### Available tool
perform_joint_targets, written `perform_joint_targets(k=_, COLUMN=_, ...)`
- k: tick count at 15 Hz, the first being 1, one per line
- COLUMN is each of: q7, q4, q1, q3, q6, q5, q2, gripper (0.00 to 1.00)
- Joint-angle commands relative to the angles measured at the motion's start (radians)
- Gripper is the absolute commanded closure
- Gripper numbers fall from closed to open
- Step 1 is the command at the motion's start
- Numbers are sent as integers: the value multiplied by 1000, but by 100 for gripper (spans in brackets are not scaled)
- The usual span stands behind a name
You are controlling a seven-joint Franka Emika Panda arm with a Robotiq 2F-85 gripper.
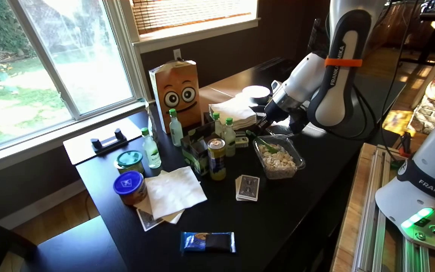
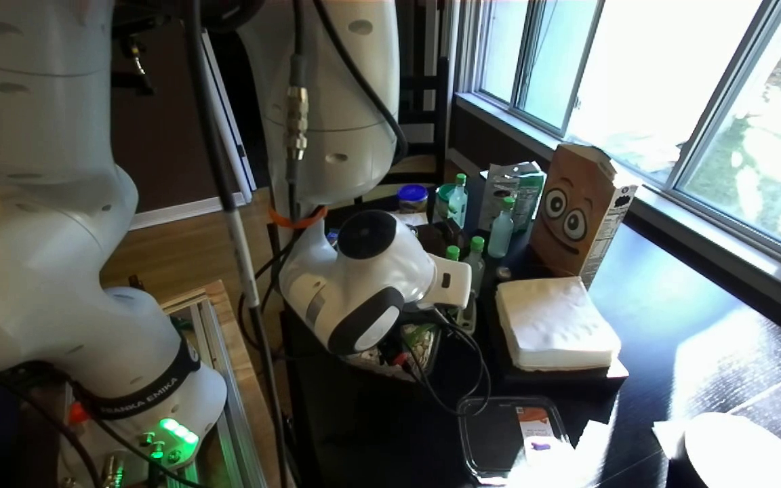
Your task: Pick up the spoon and place it in the container
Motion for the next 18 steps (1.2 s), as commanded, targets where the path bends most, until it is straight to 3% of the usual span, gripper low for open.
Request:
perform_joint_targets(k=1, q7=-4, q4=15, q1=-17, q3=22, q6=-58, q5=33, q2=1, gripper=51)
perform_joint_targets(k=3, q7=5, q4=9, q1=-43, q3=36, q6=-45, q5=16, q2=-20, gripper=43)
perform_joint_targets(k=9, q7=28, q4=-14, q1=-101, q3=56, q6=25, q5=-24, q2=-97, gripper=2)
perform_joint_targets(k=12, q7=11, q4=-23, q1=-90, q3=25, q6=20, q5=-43, q2=-173, gripper=0)
perform_joint_targets(k=16, q7=-143, q4=-59, q1=-73, q3=1, q6=-14, q5=-74, q2=-287, gripper=0)
perform_joint_targets(k=17, q7=-87, q4=-12, q1=-88, q3=19, q6=18, q5=-43, q2=-201, gripper=0)
perform_joint_targets(k=18, q7=-111, q4=-21, q1=-87, q3=17, q6=15, q5=-50, q2=-224, gripper=0)
